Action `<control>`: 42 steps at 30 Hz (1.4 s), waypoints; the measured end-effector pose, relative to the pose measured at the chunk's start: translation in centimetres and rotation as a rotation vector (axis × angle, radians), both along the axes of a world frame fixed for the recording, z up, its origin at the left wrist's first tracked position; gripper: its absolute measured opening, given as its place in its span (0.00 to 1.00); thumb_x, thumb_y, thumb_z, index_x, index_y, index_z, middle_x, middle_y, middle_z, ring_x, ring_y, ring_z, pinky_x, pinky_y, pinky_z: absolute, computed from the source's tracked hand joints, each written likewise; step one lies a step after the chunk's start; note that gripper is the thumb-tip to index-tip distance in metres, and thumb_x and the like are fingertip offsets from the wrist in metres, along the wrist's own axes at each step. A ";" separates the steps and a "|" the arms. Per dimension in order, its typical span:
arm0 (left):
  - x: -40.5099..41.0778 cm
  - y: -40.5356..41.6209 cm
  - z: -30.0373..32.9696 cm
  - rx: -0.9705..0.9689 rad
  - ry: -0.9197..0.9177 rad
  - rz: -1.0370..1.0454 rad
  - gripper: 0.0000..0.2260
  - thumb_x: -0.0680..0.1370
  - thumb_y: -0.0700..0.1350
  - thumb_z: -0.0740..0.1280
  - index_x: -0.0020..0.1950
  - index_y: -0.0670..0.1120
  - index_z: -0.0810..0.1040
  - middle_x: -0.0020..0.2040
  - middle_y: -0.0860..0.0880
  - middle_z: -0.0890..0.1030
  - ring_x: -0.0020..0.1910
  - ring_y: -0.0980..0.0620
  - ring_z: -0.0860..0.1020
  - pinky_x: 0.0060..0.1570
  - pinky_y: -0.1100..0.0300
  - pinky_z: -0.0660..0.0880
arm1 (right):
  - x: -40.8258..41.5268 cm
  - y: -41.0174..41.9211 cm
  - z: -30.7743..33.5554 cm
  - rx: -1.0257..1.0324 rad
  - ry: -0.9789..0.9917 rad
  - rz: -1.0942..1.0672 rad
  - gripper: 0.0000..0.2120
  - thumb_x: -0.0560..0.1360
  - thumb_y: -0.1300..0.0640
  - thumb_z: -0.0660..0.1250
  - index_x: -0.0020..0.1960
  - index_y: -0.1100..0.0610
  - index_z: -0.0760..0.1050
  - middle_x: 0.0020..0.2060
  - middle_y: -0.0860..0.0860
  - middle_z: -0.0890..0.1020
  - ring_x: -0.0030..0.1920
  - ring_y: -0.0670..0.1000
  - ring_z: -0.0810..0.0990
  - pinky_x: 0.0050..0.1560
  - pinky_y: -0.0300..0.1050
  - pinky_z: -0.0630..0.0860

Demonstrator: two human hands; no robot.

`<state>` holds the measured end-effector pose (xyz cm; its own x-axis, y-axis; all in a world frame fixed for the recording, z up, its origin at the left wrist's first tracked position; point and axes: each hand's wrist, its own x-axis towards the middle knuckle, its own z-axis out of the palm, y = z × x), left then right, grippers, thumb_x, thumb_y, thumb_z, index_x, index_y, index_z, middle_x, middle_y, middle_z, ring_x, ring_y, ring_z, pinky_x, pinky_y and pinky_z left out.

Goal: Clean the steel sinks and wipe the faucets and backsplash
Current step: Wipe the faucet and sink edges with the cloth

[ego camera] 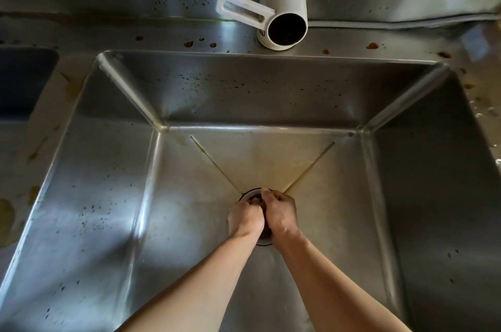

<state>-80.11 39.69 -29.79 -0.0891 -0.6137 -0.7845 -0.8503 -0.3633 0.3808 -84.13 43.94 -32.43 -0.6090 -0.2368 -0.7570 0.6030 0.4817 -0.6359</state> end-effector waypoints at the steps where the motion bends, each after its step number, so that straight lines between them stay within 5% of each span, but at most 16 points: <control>1: -0.1 0.0 0.0 -0.002 -0.002 -0.006 0.16 0.81 0.45 0.59 0.61 0.34 0.75 0.60 0.35 0.77 0.60 0.39 0.76 0.54 0.55 0.72 | 0.0 -0.1 -0.1 0.011 0.004 0.007 0.19 0.74 0.55 0.66 0.25 0.53 0.77 0.34 0.57 0.83 0.40 0.60 0.81 0.48 0.56 0.78; 5: 0.1 0.3 -0.2 0.005 0.039 0.008 0.15 0.81 0.44 0.59 0.60 0.34 0.76 0.59 0.35 0.78 0.59 0.38 0.76 0.54 0.54 0.72 | -0.1 0.0 -0.2 0.015 0.001 0.028 0.19 0.74 0.55 0.66 0.25 0.53 0.77 0.33 0.56 0.83 0.40 0.60 0.81 0.47 0.55 0.78; 8: 0.4 0.1 0.4 0.004 0.076 0.027 0.15 0.80 0.45 0.59 0.59 0.37 0.77 0.58 0.36 0.79 0.57 0.39 0.77 0.53 0.53 0.74 | -0.3 0.4 1.0 -0.019 0.035 0.061 0.23 0.75 0.55 0.66 0.23 0.55 0.68 0.26 0.53 0.74 0.34 0.55 0.71 0.39 0.46 0.70; 10: 0.8 -0.1 1.4 0.107 0.118 0.066 0.15 0.80 0.47 0.59 0.60 0.39 0.77 0.56 0.37 0.80 0.50 0.40 0.80 0.43 0.52 0.77 | -0.5 0.7 2.4 -0.056 0.137 0.117 0.20 0.76 0.56 0.66 0.27 0.54 0.65 0.26 0.52 0.70 0.33 0.51 0.68 0.38 0.43 0.66; 14: 2.1 -1.0 5.0 0.661 0.218 0.287 0.17 0.76 0.60 0.62 0.46 0.46 0.80 0.36 0.44 0.83 0.27 0.47 0.81 0.22 0.64 0.73 | -0.1 1.3 6.3 -0.123 0.397 0.294 0.13 0.76 0.55 0.67 0.35 0.53 0.67 0.29 0.47 0.73 0.33 0.48 0.71 0.40 0.45 0.70; 18: 2.6 -1.6 7.2 0.674 0.236 0.362 0.14 0.75 0.54 0.64 0.34 0.46 0.74 0.22 0.48 0.77 0.18 0.52 0.75 0.26 0.68 0.64 | 1.2 1.6 9.4 -0.164 0.499 0.453 0.11 0.75 0.45 0.65 0.39 0.50 0.71 0.36 0.47 0.77 0.41 0.48 0.76 0.48 0.45 0.73; 22: 2.9 -1.8 8.6 0.619 0.227 0.285 0.14 0.78 0.46 0.61 0.32 0.47 0.69 0.18 0.50 0.71 0.15 0.55 0.70 0.19 0.73 0.60 | 1.3 3.6 11.2 -0.216 0.649 0.668 0.26 0.70 0.35 0.59 0.61 0.48 0.73 0.55 0.47 0.72 0.55 0.43 0.73 0.58 0.30 0.66; 24: 3.0 -2.1 9.0 0.601 0.209 0.267 0.15 0.79 0.43 0.59 0.31 0.45 0.68 0.17 0.49 0.70 0.13 0.54 0.69 0.17 0.73 0.62 | 1.1 4.6 11.9 -0.237 0.768 0.793 0.31 0.70 0.33 0.57 0.68 0.47 0.68 0.57 0.45 0.70 0.55 0.43 0.73 0.57 0.32 0.68; 27: 2.7 -1.8 9.7 0.626 0.201 0.290 0.14 0.78 0.44 0.61 0.32 0.44 0.70 0.18 0.48 0.72 0.15 0.54 0.71 0.17 0.71 0.65 | 0.9 4.4 11.7 -0.179 0.870 0.826 0.28 0.72 0.33 0.54 0.67 0.45 0.69 0.56 0.46 0.75 0.53 0.49 0.77 0.54 0.45 0.75; 31: 1.6 -1.0 9.0 0.486 0.219 0.296 0.11 0.78 0.48 0.61 0.38 0.44 0.74 0.31 0.46 0.77 0.28 0.50 0.75 0.20 0.69 0.68 | 1.7 3.3 10.8 -0.122 0.768 0.482 0.16 0.73 0.39 0.59 0.44 0.51 0.75 0.38 0.50 0.81 0.40 0.52 0.79 0.44 0.50 0.76; 34: 0.8 -0.5 7.6 0.127 0.175 0.151 0.20 0.81 0.54 0.55 0.53 0.41 0.79 0.50 0.41 0.81 0.47 0.42 0.80 0.44 0.56 0.79 | 1.8 2.7 10.9 -0.053 0.484 0.293 0.17 0.76 0.44 0.63 0.34 0.54 0.70 0.29 0.48 0.78 0.34 0.50 0.76 0.36 0.44 0.73; 36: 0.6 -0.4 7.5 -0.041 0.127 0.010 0.24 0.82 0.55 0.51 0.58 0.40 0.79 0.57 0.38 0.80 0.56 0.41 0.78 0.54 0.54 0.75 | 1.3 2.5 10.2 0.043 0.338 0.277 0.18 0.77 0.45 0.61 0.32 0.52 0.70 0.29 0.47 0.77 0.35 0.50 0.76 0.35 0.41 0.69; 39: 0.6 -0.1 6.8 -0.142 0.159 -0.101 0.25 0.83 0.55 0.49 0.60 0.39 0.78 0.60 0.37 0.78 0.60 0.40 0.76 0.57 0.54 0.71 | 0.4 2.1 8.5 0.116 0.171 0.255 0.19 0.76 0.44 0.61 0.32 0.54 0.75 0.33 0.52 0.81 0.39 0.55 0.79 0.39 0.41 0.71; 42: 0.5 -0.1 5.3 -0.185 0.166 -0.134 0.22 0.83 0.52 0.53 0.58 0.38 0.79 0.59 0.36 0.78 0.60 0.39 0.76 0.56 0.54 0.71 | 0.0 1.8 6.7 0.145 0.016 0.253 0.18 0.76 0.45 0.61 0.36 0.57 0.79 0.31 0.52 0.79 0.31 0.52 0.75 0.29 0.40 0.66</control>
<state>-79.58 39.60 -24.46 -0.2968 -0.7194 -0.6280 -0.8064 -0.1633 0.5683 -84.17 45.77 -25.77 -0.5568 -0.2728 -0.7846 0.4425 0.7020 -0.5581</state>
